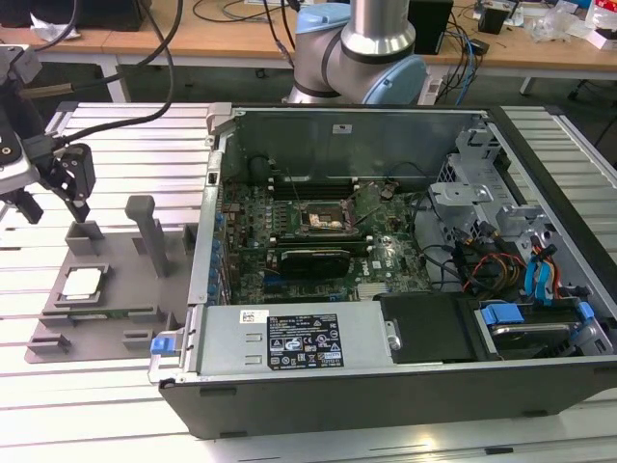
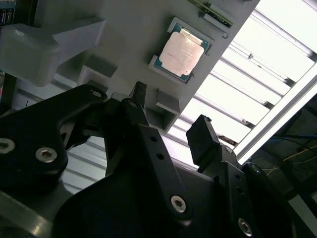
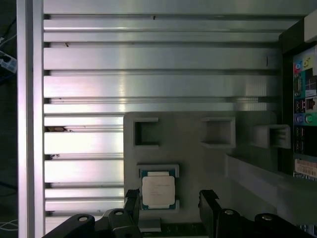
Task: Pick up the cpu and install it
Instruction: 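Pick up the cpu and move it towards the insertion slot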
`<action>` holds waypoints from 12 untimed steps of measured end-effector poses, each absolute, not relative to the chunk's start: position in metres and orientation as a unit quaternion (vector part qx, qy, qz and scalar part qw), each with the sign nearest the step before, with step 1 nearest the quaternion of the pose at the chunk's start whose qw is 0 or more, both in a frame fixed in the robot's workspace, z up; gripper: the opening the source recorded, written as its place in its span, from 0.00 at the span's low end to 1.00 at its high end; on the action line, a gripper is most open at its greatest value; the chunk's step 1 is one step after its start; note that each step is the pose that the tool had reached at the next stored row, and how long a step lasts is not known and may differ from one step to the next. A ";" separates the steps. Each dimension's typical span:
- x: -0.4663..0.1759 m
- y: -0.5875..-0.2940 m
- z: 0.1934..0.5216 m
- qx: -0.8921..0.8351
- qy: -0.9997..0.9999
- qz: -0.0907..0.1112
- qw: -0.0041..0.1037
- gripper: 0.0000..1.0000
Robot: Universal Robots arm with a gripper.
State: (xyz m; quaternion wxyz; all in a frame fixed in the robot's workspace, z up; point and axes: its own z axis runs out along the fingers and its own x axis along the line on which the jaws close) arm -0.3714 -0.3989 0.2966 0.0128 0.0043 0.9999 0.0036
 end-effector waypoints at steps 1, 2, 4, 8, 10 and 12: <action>-0.371 -0.399 0.296 0.004 1.000 0.004 0.013 0.60; -0.371 -0.399 0.295 0.004 1.000 0.004 0.013 0.60; -0.371 -0.399 0.293 0.004 1.000 0.004 0.013 0.60; -0.371 -0.399 0.291 0.004 1.000 0.004 0.013 0.60; -0.371 -0.399 0.289 0.004 1.000 0.004 0.013 0.60; -0.371 -0.399 0.288 0.004 1.000 0.004 0.013 0.60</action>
